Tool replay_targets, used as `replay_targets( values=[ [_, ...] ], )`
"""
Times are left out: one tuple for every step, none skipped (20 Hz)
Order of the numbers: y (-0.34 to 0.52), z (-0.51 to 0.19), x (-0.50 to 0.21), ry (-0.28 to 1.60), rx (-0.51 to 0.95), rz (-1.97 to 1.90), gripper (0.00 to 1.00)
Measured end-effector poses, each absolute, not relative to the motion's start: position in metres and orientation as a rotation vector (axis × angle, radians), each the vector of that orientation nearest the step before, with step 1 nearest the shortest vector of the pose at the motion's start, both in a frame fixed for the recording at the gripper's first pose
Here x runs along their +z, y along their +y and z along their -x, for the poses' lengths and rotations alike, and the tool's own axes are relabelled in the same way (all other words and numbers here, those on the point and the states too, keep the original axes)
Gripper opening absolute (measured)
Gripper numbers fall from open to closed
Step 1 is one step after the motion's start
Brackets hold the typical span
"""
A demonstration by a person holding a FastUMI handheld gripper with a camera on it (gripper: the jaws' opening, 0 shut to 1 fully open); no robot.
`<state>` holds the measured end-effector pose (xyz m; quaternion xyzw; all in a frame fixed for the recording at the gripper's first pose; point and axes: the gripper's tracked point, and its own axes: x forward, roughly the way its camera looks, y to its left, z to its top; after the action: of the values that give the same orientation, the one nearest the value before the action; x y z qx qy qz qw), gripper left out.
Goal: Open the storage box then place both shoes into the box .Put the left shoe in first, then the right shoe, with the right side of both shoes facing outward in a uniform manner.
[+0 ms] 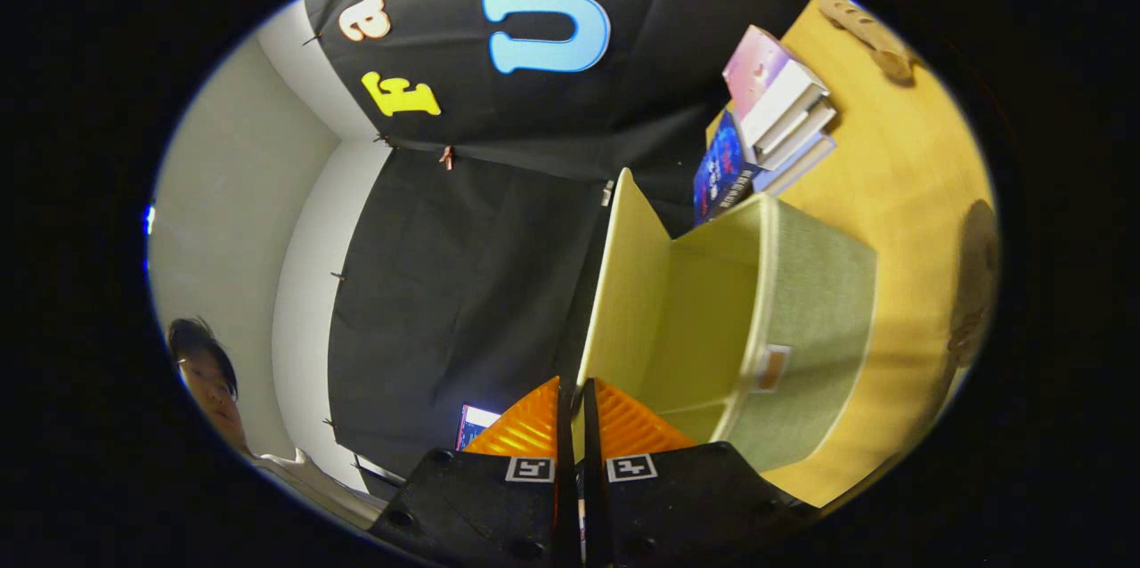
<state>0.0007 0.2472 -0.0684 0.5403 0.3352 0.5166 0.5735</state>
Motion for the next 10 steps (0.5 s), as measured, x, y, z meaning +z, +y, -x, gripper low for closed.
replay_targets(
  values=[
    [0.257,0.0,-0.056,0.774,1.22,-1.25,0.06],
    [0.267,-0.001,-0.045,0.761,1.226,-1.234,0.07],
    [0.278,0.0,-0.034,0.752,1.234,-1.214,0.07],
    [0.29,0.001,-0.024,0.747,1.244,-1.194,0.07],
    [0.302,0.004,-0.015,0.742,1.255,-1.175,0.08],
    [0.314,0.005,-0.009,0.739,1.263,-1.153,0.08],
    [0.326,0.005,-0.004,0.738,1.269,-1.136,0.08],
    [0.337,0.006,-0.001,0.738,1.272,-1.125,0.08],
    [0.347,0.006,0.002,0.742,1.276,-1.123,0.08],
    [0.356,0.006,0.004,0.743,1.275,-1.12,0.08]
  ],
)
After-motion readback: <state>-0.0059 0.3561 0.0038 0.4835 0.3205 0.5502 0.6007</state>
